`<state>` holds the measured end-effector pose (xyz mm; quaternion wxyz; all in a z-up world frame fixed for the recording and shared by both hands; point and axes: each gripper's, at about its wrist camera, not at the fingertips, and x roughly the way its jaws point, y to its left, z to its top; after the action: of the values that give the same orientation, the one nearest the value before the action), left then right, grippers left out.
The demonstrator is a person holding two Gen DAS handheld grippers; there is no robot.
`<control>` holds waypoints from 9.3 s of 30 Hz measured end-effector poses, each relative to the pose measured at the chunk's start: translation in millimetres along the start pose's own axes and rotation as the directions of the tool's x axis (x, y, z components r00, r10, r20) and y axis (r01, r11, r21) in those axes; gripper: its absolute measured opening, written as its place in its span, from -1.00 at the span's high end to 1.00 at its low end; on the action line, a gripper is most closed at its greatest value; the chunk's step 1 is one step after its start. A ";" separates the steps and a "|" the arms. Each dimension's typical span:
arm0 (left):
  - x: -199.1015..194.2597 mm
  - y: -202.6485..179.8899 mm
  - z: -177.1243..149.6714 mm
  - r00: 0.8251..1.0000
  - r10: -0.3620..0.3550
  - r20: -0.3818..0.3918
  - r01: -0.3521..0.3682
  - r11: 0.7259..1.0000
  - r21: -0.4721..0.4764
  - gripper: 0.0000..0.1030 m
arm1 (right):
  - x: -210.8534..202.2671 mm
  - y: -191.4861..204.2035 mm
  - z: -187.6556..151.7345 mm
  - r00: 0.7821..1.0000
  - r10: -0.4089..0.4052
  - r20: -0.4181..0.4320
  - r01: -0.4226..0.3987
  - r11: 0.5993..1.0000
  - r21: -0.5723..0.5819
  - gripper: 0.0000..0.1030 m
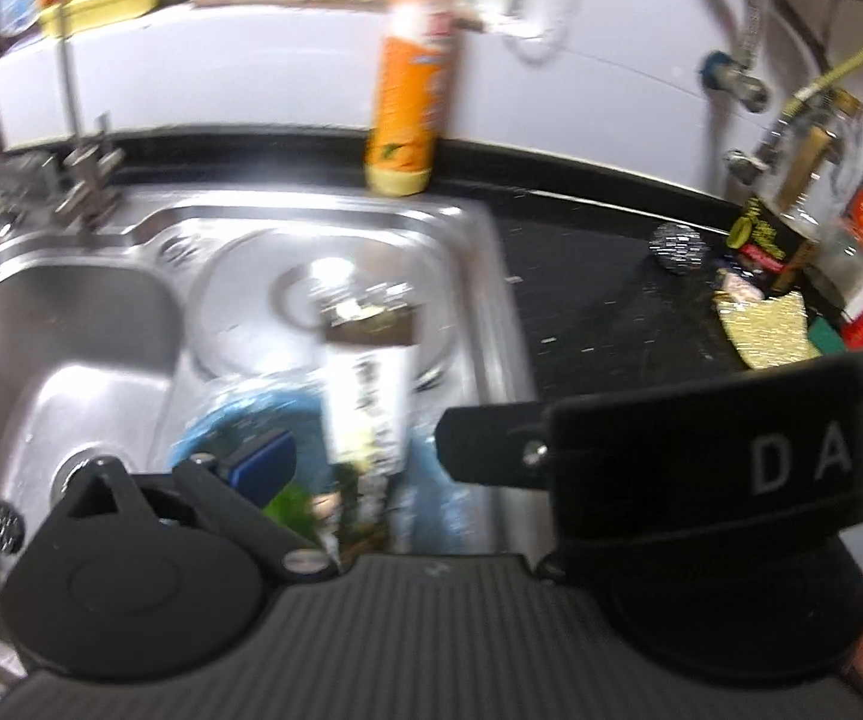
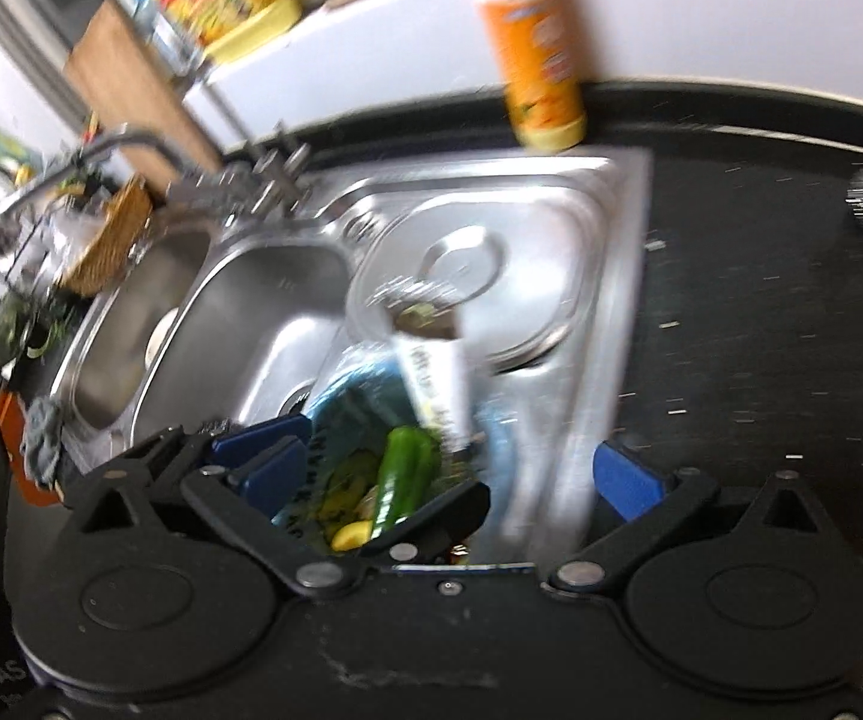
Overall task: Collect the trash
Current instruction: 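Move both tools from the bin to the yellow scouring pad on the counter, then close both tools together on the yellow scouring pad, then carry the scouring pad over the bin with both tools, then lower the scouring pad into the bin and open both tools, then move both tools back to the green-and-yellow sponge by the bottles, then close both tools together on the green-and-yellow sponge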
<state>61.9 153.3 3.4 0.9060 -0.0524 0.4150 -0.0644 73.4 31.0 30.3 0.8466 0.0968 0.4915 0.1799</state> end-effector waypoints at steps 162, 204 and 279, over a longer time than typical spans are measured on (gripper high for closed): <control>20.8 87.9 -42.6 0.990 0.104 -0.092 -0.092 0.989 0.118 0.21 | 87.7 61.6 -12.9 0.990 0.010 -0.139 -0.021 0.997 -0.077 -0.05; 9.0 -18.6 -7.8 1.000 0.019 -0.024 -0.015 0.988 0.155 -1.00 | -5.6 -15.1 -6.3 1.000 -0.013 0.002 0.013 1.000 0.024 -1.00; 159.4 -369.7 21.8 0.985 -0.049 -0.164 0.099 0.945 0.312 -1.00 | -142.1 -402.8 -47.8 0.947 -0.264 0.181 0.189 0.918 0.350 -0.17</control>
<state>154.6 -235.9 -46.4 0.8647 0.0842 0.4656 -0.1683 52.0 -395.6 -17.5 0.8838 0.1980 0.4236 -0.0164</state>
